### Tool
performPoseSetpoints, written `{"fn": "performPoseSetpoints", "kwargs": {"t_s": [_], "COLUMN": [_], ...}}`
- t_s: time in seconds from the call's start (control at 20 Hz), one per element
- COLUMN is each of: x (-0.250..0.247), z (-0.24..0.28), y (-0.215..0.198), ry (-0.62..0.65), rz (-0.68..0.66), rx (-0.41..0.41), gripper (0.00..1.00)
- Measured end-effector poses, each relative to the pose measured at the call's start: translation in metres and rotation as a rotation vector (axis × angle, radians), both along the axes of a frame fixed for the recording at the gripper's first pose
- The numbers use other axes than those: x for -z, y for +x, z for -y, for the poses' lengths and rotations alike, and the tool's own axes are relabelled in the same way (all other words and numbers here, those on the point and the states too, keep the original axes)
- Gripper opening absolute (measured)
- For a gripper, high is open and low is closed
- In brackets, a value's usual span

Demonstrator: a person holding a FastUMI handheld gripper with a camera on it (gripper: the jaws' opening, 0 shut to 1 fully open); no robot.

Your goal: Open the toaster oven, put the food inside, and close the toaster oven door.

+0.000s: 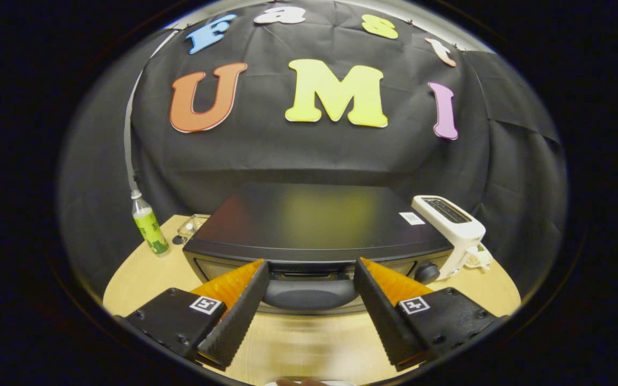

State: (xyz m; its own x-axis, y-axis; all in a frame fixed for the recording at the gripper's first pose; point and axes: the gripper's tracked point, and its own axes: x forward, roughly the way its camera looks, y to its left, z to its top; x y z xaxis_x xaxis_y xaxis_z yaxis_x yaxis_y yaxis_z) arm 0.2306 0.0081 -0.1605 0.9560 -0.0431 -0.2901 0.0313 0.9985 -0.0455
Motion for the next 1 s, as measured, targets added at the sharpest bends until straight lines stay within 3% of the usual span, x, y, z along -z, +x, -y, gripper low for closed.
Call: {"fn": "performPoseSetpoints", "kwargs": {"t_s": [0.45,1.0], "x": [0.007,0.044], "z": [-0.005,-0.001], "y": [-0.002,-0.069], "ry": [0.033,0.023], "rz": [-0.021,-0.102], "rx": [-0.029,-0.034], "gripper": [1.00,1.00]}}
